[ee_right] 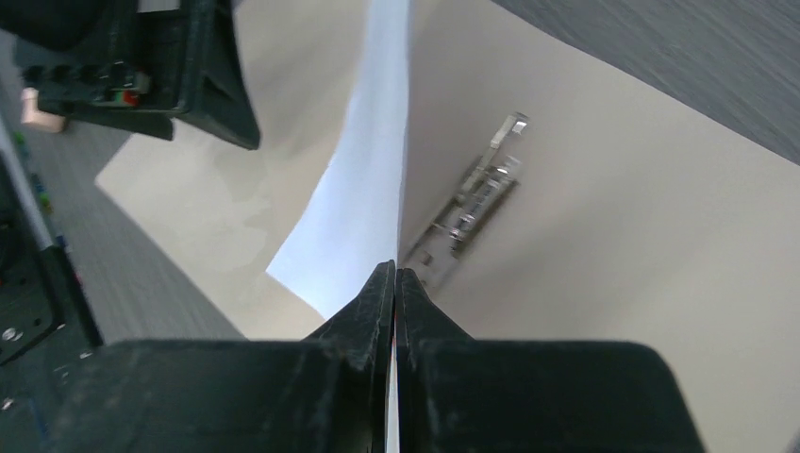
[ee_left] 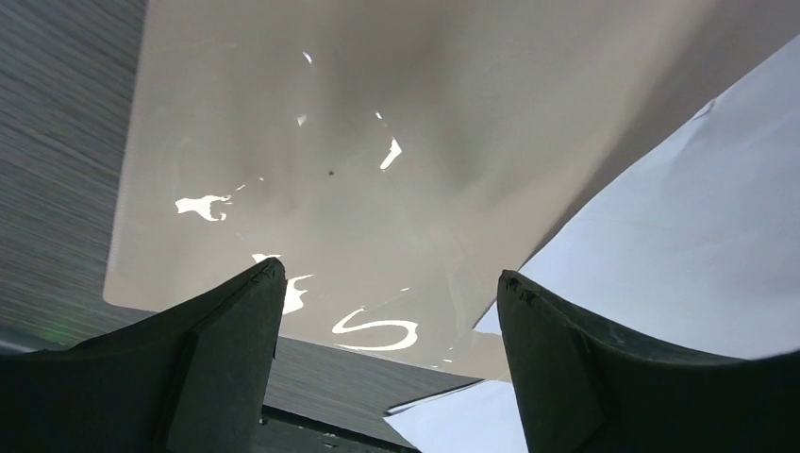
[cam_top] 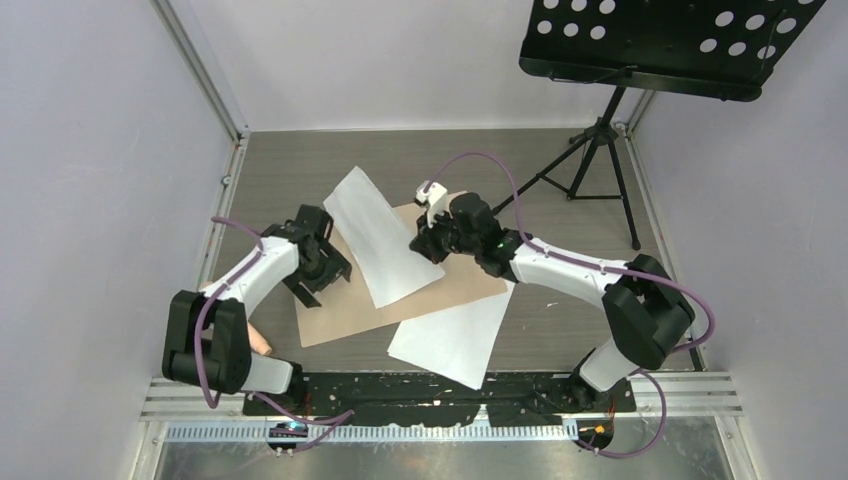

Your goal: Put the files into the folder

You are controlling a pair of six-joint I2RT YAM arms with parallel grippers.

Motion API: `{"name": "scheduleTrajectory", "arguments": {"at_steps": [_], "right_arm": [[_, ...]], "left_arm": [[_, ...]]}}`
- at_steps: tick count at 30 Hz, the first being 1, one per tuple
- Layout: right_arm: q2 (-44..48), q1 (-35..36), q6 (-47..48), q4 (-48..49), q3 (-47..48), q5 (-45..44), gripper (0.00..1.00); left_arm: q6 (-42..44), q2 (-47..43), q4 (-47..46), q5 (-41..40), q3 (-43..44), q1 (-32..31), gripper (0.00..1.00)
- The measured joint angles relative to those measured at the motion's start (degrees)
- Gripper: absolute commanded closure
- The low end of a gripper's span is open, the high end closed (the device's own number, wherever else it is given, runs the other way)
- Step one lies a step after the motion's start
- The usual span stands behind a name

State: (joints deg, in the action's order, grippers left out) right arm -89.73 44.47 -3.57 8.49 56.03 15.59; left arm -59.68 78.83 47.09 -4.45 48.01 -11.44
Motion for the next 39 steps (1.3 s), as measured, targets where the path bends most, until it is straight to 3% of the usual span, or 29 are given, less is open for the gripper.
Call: {"name": "scheduleTrajectory", "arguments": {"at_steps": [8, 15, 24, 29, 31, 32, 33, 35, 39], "right_arm": [[4.8, -3.9, -0.5, -4.2, 0.0, -7.5, 0.94], [6.1, -3.7, -2.0, -4.0, -0.3, -8.0, 0.94], [6.1, -3.7, -3.7, -2.7, -1.5, -6.4, 0.94], [6.1, -3.7, -4.6, -1.1, -2.4, -4.4, 0.95], [6.1, -3.7, -4.9, -0.3, -3.2, -3.4, 0.95], [6.1, -3.7, -5.0, 0.0, -3.5, -3.0, 0.95], [6.1, -3.7, -5.2, 0.1, -4.0, -2.5, 0.94], [6.1, -3.7, -5.4, 0.1, -4.5, -2.1, 0.95], [6.1, -3.7, -5.4, 0.0, -4.9, -2.3, 0.95]], "left_arm": [[-4.4, 7.2, 0.1, -4.2, 4.7, -5.8, 0.25], [-6.8, 10.0, 0.3, -5.2, 4.6, -6.8, 0.35], [-9.8, 10.7, 0.5, -5.1, 1.9, -9.0, 0.61], [-10.4, 10.5, 1.9, -5.6, 1.7, -10.5, 0.85], [-10.3, 10.5, 2.4, -5.6, 1.7, -11.0, 0.89], [-10.1, 10.5, 2.6, -5.6, 1.7, -11.2, 0.85], [-9.9, 10.5, 2.8, -5.6, 1.7, -11.4, 0.75], [-9.1, 10.6, 2.9, -5.6, 2.0, -11.6, 0.43], [-8.5, 11.7, 3.3, -6.5, 4.3, -11.8, 0.27]]}}
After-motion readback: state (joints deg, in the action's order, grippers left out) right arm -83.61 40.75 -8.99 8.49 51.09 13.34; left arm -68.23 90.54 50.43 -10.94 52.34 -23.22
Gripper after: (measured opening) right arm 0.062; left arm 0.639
